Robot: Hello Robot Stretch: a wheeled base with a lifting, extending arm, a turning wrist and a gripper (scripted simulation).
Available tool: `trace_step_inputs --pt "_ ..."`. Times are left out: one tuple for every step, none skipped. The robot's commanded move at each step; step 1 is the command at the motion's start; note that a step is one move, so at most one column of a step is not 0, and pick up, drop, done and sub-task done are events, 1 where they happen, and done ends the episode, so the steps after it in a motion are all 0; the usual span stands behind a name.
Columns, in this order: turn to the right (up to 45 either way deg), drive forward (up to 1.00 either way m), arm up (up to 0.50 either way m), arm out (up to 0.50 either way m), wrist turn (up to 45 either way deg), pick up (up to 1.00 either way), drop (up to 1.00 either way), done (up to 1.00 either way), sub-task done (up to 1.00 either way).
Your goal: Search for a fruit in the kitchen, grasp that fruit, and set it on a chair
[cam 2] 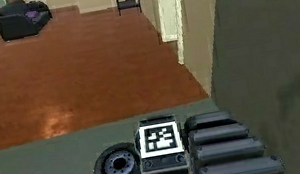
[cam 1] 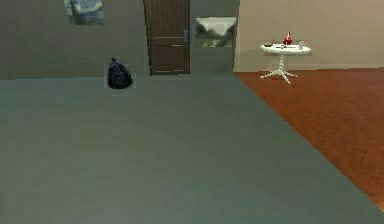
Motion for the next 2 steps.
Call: trace_step_inputs --pt "45.0 0.00 0.00 0.00 0.0 0.00 0.00 0.00 0.00" --pt "15.0 0.00 0.00 0.00 0.0 0.00 0.00 0.00 0.00"
